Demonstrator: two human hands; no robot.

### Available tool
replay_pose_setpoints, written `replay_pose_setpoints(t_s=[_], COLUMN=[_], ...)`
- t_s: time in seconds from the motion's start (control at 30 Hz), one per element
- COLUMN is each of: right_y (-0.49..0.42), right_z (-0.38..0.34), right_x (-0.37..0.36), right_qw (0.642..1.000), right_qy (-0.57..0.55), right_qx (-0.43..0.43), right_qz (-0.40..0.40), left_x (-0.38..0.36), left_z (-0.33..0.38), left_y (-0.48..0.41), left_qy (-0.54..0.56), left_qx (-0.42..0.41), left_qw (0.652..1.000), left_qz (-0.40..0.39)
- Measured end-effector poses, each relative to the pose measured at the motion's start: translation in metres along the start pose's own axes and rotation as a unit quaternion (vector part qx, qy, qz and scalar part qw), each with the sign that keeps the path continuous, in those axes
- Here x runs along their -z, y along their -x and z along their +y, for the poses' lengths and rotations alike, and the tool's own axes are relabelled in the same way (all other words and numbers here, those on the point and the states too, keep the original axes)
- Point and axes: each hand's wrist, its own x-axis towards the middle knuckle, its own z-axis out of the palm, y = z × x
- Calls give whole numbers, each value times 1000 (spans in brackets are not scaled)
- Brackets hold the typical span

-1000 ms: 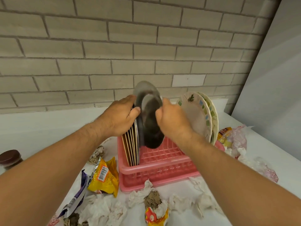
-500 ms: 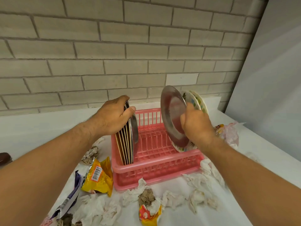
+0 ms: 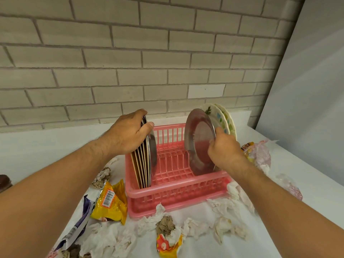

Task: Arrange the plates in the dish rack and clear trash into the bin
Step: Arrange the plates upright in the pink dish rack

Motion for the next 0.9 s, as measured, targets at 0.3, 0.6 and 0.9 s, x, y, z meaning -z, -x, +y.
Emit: replay_pose_setpoints(t_s=[0.3, 0.6, 0.9], right_y=[4, 11, 58], right_z=[1, -9, -68], right_x=[11, 43, -2], right_qw=[999, 982, 965], right_qy=[16, 143, -180], right_qx=[-4, 58, 184], right_qz=[-38, 105, -57], left_x=[-1, 2, 7], left_z=[-1, -1, -4], left_y=[1, 2, 0], left_qy=[5, 13, 54], left_qx=[3, -23, -40], left_qw=[1000, 1000, 998], left_qz=[-3, 11, -1])
